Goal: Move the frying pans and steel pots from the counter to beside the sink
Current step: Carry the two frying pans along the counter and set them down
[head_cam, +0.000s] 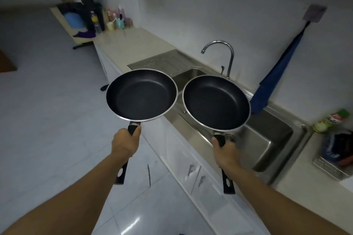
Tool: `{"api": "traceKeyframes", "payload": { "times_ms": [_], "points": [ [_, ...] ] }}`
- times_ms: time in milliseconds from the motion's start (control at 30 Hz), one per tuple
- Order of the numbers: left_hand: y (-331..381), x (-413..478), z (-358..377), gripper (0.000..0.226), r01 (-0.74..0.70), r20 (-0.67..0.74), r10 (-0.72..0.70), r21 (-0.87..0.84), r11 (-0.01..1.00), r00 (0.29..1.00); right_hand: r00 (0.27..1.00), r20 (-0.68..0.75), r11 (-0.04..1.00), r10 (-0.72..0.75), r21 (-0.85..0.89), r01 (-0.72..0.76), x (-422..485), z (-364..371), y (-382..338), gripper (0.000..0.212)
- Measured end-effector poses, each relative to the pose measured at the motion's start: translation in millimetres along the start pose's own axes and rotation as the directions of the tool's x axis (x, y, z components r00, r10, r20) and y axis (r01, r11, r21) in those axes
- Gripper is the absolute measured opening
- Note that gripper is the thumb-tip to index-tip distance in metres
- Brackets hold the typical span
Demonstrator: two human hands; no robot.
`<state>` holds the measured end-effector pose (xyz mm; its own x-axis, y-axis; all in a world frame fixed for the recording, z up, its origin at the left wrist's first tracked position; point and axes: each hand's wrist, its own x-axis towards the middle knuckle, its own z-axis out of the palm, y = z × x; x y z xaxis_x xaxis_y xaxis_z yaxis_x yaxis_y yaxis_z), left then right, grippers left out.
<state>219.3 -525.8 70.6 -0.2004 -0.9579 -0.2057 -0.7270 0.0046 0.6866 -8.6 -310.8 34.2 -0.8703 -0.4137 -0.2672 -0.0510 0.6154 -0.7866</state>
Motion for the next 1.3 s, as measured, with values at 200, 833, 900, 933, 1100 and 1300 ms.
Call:
{"api": "traceKeyframes", "payload": {
  "times_ms": [200, 833, 900, 933, 1100, 1300],
  "points": [
    [10.4, 64.0, -5.5, 0.055, 0.051, -0.037, -0.051, 0.004, 0.999, 0.998, 0.997, 0.037, 0.994, -0.061, -0.084, 0.064, 62.9, 33.3, -42.4, 0.046],
    [17.3, 353.5, -70.9, 0.053, 0.012, 0.019, -0.012, 0.014, 1.0, 1.0, 0.999, 0.027, 0.999, 0.02, -0.048, -0.019, 181.4, 218.8, -203.2, 0.046],
    [19.3, 385.1, -83.2, 0.053, -0.005, 0.03, 0.004, 0.031, 0.999, 1.0, 0.999, 0.016, 0.998, 0.03, -0.057, -0.029, 189.7, 237.7, -223.8, 0.048],
    [20.3, 398.7, -88.0, 0.053, -0.007, 0.034, 0.006, 0.035, 0.999, 0.999, 0.999, 0.015, 0.998, 0.032, -0.047, -0.031, 194.1, 245.8, -233.8, 0.048],
    [23.1, 465.2, -100.2, 0.053, -0.005, 0.055, 0.004, 0.02, 1.0, 0.998, 0.999, -0.023, 0.999, 0.038, -0.019, -0.039, 222.7, 285.5, -277.0, 0.044],
    [33.2, 550.7, -103.7, 0.05, -0.005, 0.042, 0.004, 0.009, 1.0, 0.999, 0.998, -0.05, 0.998, 0.027, -0.06, -0.03, 279.8, 330.8, -319.0, 0.05]
  ]
}}
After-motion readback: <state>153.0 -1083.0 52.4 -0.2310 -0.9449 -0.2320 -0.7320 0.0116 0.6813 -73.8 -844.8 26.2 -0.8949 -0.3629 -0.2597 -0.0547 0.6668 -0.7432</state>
